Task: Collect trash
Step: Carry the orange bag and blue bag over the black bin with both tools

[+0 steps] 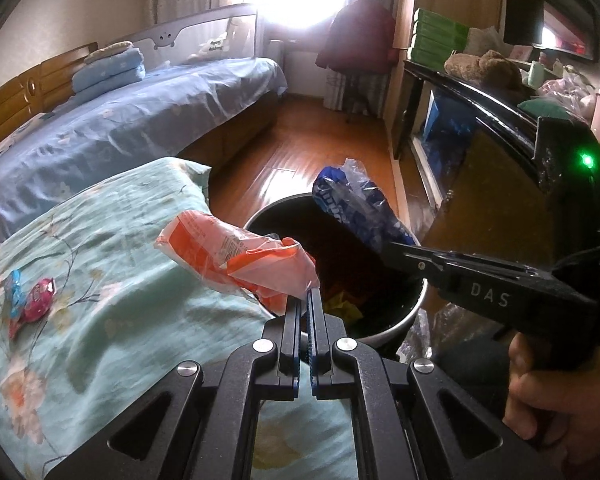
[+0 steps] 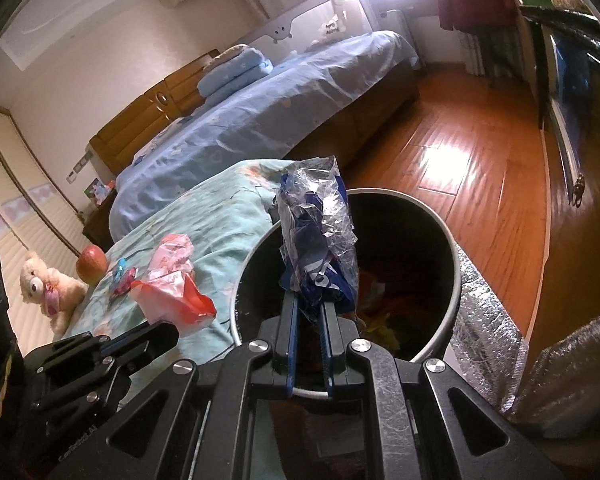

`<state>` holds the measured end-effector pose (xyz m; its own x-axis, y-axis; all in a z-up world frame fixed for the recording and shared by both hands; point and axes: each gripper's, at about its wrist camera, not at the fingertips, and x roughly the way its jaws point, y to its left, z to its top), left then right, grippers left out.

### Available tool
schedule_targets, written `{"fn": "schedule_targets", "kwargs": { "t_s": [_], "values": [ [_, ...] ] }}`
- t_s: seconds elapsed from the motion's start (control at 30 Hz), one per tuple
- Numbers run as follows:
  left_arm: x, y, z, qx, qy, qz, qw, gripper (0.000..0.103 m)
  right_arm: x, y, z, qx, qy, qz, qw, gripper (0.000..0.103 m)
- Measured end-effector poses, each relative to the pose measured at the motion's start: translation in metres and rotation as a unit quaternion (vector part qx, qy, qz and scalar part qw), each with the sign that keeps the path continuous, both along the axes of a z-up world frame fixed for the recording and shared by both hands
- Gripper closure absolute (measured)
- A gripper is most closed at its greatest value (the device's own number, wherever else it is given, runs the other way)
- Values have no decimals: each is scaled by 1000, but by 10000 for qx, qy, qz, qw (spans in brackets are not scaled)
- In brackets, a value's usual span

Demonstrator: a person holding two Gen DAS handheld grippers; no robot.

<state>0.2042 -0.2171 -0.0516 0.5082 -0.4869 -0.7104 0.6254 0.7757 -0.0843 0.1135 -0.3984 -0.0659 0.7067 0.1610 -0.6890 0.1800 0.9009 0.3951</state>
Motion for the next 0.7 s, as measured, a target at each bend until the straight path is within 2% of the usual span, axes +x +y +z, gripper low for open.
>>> {"fn": "schedule_targets", "kwargs": {
  "t_s": [0.7],
  "values": [
    [10, -13, -5, -159, 135, -224, 9995, 102, 14, -16, -3, 28, 122, -103, 9999, 93]
  ]
}}
